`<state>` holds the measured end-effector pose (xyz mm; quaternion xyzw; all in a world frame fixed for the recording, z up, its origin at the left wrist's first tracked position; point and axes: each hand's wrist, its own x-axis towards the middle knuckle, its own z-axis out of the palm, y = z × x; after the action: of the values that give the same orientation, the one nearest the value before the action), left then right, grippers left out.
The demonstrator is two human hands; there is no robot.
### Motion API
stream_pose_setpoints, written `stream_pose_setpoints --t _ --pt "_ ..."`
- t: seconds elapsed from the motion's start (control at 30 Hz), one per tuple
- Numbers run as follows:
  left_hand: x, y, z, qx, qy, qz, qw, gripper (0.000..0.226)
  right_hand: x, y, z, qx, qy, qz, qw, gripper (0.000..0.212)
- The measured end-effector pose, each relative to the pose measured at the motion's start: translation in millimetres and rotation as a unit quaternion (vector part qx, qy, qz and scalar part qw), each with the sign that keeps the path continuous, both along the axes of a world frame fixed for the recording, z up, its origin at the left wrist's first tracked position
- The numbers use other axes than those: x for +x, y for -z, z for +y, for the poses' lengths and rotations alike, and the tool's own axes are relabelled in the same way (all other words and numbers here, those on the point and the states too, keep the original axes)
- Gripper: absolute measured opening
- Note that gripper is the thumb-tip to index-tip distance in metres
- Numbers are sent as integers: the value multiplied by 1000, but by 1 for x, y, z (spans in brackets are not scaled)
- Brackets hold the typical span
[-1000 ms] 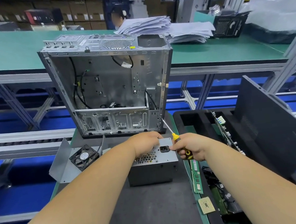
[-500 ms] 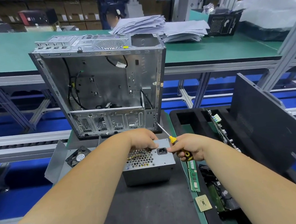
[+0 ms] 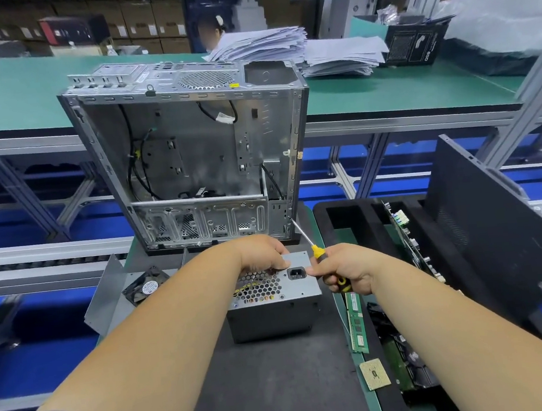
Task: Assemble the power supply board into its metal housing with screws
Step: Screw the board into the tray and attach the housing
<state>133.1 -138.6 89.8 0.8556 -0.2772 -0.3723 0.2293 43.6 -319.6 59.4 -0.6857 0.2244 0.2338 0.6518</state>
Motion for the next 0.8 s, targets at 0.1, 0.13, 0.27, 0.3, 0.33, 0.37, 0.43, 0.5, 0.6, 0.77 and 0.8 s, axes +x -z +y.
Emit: stream_pose_setpoints --t 0.1,0.13,0.27,0.3,0.33,0.37,0.43,0.5,0.6,0.77,0.8 --pt "0 1 -1 6 4 -5 1000 20 0 1 0 29 12 5 999 17" --pt "0 1 -1 7 4 -6 1000 22 -1 2 0 41 16 7 999 18" --pt "1 1 -2 10 7 -7 1000 22 0 3 0 61 23 8 998 15" --pt "2 2 -2 8 4 -2 1000 21 0 4 0 60 21 6 998 15" --pt "3 2 -2 6 0 2 1000 21 0 4 0 56 19 5 998 16" --pt "4 2 -3 7 -3 4 1000 21 -1 3 -1 49 16 4 999 16" --pt "6 0 -3 13 -2 11 1000 24 -1 2 -1 24 8 -1 1000 15" --pt "8 -3 -4 22 4 27 999 26 -3 -3 -1 -28 -2 -14 1000 10" --pt "11 -5 -6 39 19 53 998 16 -6 -15 -6 -149 -9 -55 987 6" --pt "7 -4 -13 56 35 111 992 25 -15 -47 -24 -316 12 -99 943 24" --pt "7 -4 -14 62 42 108 991 26 -19 -52 -28 -342 8 -114 933 22"
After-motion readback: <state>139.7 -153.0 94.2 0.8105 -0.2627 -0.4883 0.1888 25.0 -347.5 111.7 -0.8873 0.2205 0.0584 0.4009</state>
